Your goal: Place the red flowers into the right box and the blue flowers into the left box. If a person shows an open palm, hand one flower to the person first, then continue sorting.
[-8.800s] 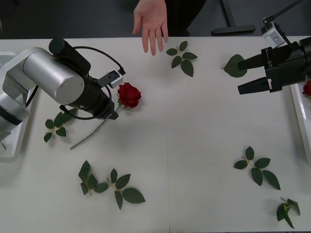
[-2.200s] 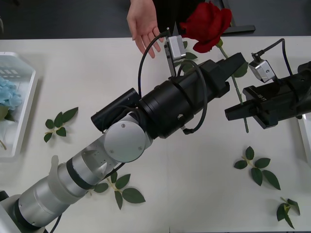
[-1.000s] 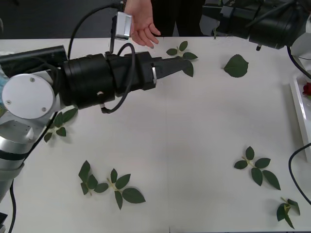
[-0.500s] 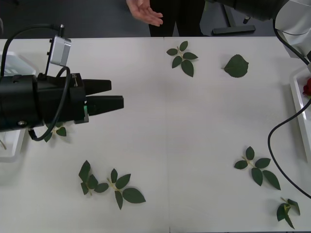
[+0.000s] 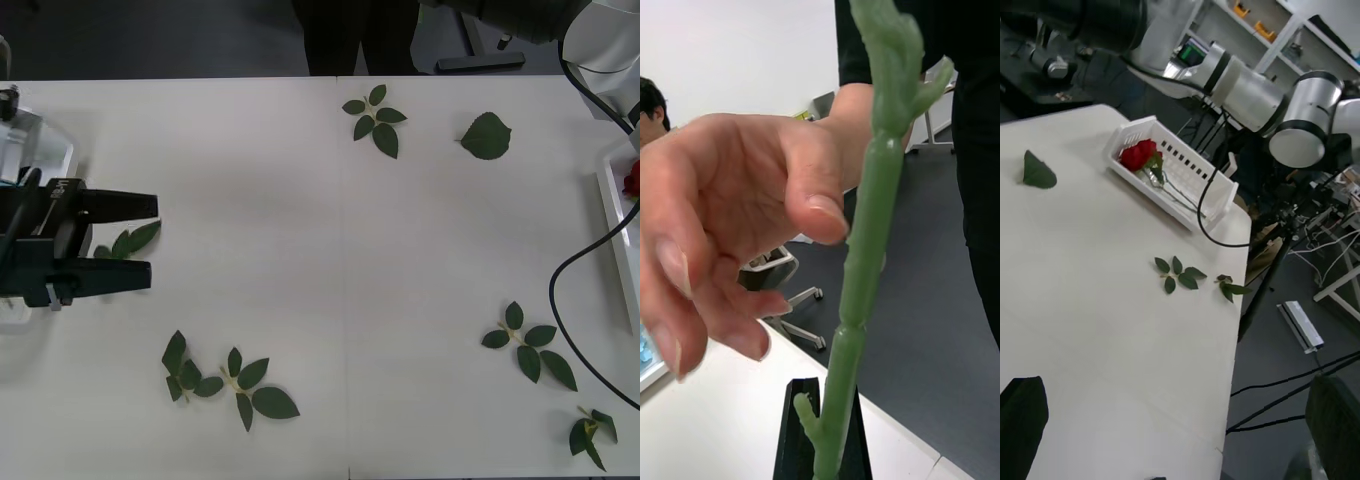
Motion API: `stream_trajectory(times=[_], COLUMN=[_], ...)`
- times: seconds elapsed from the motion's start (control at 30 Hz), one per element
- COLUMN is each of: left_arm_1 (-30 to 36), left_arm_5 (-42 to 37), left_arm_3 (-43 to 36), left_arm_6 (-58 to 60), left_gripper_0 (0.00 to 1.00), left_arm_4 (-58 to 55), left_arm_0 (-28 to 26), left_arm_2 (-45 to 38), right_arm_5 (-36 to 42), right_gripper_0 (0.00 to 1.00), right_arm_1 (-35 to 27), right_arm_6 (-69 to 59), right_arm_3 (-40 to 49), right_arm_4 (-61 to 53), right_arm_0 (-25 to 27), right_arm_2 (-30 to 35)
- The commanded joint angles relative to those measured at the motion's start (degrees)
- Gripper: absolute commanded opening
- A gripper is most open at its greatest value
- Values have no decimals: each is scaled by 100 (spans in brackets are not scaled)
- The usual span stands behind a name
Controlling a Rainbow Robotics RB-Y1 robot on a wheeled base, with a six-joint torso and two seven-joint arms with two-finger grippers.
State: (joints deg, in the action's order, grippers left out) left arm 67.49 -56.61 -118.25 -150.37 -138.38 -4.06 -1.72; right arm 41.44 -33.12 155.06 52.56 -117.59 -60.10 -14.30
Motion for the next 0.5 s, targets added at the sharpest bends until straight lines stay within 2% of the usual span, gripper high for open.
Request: stream_trajectory(times=[0.03, 0.3, 0.5], left_arm_1=[801, 1038, 933], left_arm_5=[-175, -720, -1045], left_arm_3=[505, 1172, 1445], left_arm_6=[-463, -463, -463], left_gripper_0=[100, 100, 100], left_arm_4=[-1006, -1710, -1718], left_arm_0=[160, 555, 634], left_arm_2=[752, 1429, 1491], right_arm_5=[-13, 39, 75], right_gripper_0=[0, 0, 0], right_arm_1=[86, 95, 86], right_arm_6=[-6, -6, -6], right_arm_3=[79, 79, 79], right_arm_4=[8, 8, 8], right_arm_0=[-301, -301, -301], right_arm_2=[-21, -21, -29])
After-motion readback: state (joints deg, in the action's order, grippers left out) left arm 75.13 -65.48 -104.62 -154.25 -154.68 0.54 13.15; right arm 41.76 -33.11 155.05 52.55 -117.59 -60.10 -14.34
